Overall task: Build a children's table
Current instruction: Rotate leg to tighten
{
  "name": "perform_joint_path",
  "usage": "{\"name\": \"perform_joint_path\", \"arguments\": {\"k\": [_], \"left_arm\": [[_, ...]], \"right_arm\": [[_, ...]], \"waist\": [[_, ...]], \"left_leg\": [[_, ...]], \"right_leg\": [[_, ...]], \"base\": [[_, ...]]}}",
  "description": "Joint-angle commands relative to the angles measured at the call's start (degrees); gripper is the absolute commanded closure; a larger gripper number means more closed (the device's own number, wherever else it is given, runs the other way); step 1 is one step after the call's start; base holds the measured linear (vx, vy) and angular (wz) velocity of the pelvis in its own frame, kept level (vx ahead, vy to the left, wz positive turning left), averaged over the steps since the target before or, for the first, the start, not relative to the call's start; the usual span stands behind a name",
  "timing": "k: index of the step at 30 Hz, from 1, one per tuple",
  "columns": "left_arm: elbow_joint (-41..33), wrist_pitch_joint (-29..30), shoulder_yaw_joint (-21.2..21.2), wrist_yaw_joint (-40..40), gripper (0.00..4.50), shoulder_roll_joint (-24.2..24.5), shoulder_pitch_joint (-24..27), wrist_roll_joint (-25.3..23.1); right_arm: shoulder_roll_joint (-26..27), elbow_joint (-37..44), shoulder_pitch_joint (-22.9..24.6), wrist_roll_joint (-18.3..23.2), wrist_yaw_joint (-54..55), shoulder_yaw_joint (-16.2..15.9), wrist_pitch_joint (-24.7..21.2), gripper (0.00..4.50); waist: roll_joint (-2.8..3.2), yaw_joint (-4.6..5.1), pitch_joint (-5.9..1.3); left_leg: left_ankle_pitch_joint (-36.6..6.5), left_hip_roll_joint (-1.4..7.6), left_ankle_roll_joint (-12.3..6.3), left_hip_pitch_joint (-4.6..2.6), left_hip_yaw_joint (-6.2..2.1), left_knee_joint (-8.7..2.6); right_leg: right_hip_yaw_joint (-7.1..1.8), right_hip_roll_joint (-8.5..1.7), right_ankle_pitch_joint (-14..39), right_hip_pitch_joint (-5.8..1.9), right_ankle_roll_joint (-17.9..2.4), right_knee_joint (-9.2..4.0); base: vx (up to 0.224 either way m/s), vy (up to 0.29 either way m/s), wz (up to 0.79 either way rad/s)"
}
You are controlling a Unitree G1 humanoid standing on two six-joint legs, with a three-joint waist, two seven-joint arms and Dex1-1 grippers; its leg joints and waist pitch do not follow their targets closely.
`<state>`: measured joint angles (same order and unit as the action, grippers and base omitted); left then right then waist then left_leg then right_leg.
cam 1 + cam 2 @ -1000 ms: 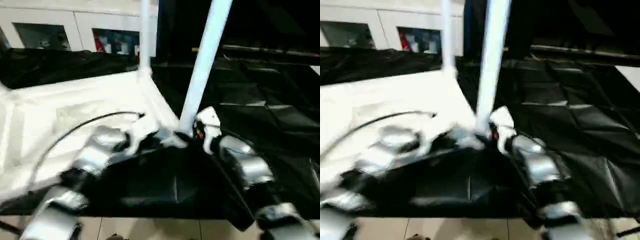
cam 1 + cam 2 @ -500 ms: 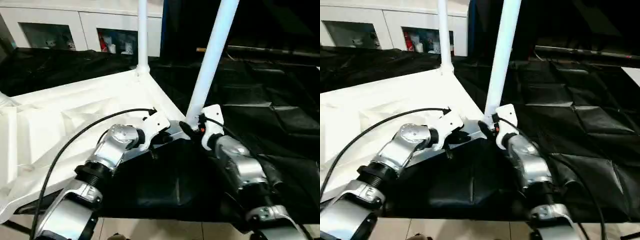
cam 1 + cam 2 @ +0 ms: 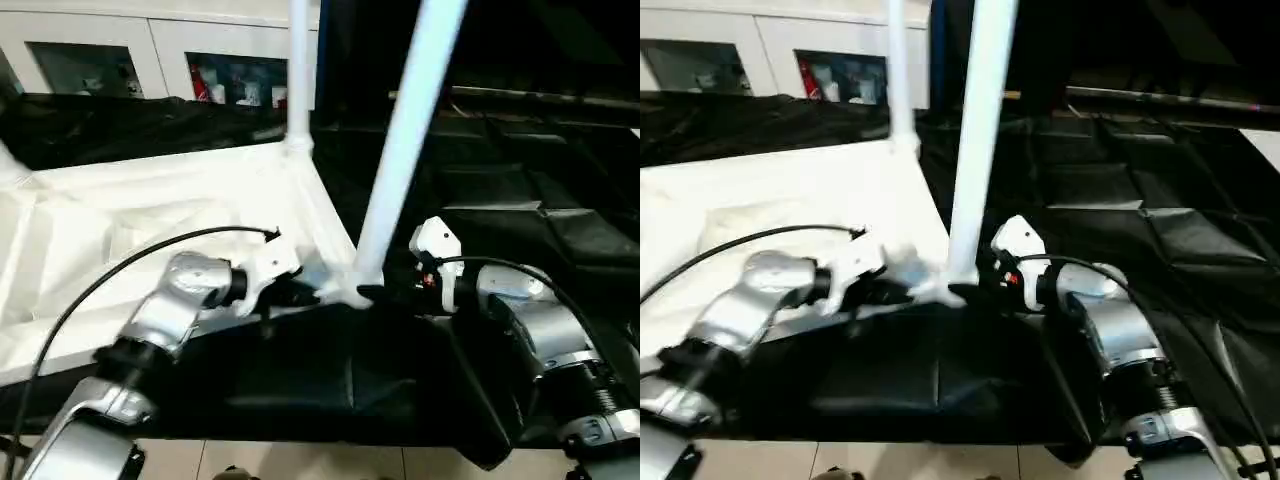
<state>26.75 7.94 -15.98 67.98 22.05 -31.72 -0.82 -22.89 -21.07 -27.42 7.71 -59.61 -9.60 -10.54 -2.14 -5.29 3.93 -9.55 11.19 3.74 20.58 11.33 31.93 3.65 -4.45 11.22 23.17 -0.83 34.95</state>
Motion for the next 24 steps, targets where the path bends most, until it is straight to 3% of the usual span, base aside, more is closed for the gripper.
{"name": "perform_joint_path", "arguments": {"k": [1,7,14,24], "left_arm": [[-1.63,0.6,-0.81,4.39,4.5,-0.55,2.06,4.33],[-1.71,0.44,-0.46,4.89,4.5,-0.27,2.22,4.35],[-2.33,0.92,-0.29,5.0,4.5,-0.11,2.3,4.37],[-3.21,1.69,-0.36,5.25,4.5,0.17,2.8,4.38]], "right_arm": [[-1.65,0.92,-0.1,0.85,-2.02,-0.51,0.54,0.72],[-0.78,-0.72,-0.22,-0.06,-2.19,-1.8,0.56,1.2],[-0.08,-1.43,-0.38,-0.62,-2.17,-2.01,0.88,1.84],[0.47,-2.3,0.21,0.17,-2.05,-1.99,0.92,2.4]], "waist": [[-0.8,-0.06,-3.06],[-0.82,-0.01,-2.92],[-0.86,-0.02,-2.99],[-0.97,0.06,-3.0]], "left_leg": [[-9.63,2.26,-4.39,-0.32,-0.84,-2.86],[-11.14,2.22,-3.45,-0.38,-0.94,-3.0],[-10.07,2.19,-3.64,-0.34,-0.89,-2.92],[-9.91,2.18,-3.83,-0.32,-0.91,-2.89]], "right_leg": [[-2.89,-3.92,11.08,-2.67,-11.52,-4.22],[-2.88,-4.01,15.05,-2.53,-10.24,-4.66],[-2.89,-3.9,12.78,-2.59,-10.63,-4.39],[-2.88,-3.93,12.62,-2.66,-10.75,-4.34]], "base": [[0.0,0.0,0.0],[0.0,0.0,0.0],[0.0,0.0,0.0],[0.0,0.0,0.0]]}}
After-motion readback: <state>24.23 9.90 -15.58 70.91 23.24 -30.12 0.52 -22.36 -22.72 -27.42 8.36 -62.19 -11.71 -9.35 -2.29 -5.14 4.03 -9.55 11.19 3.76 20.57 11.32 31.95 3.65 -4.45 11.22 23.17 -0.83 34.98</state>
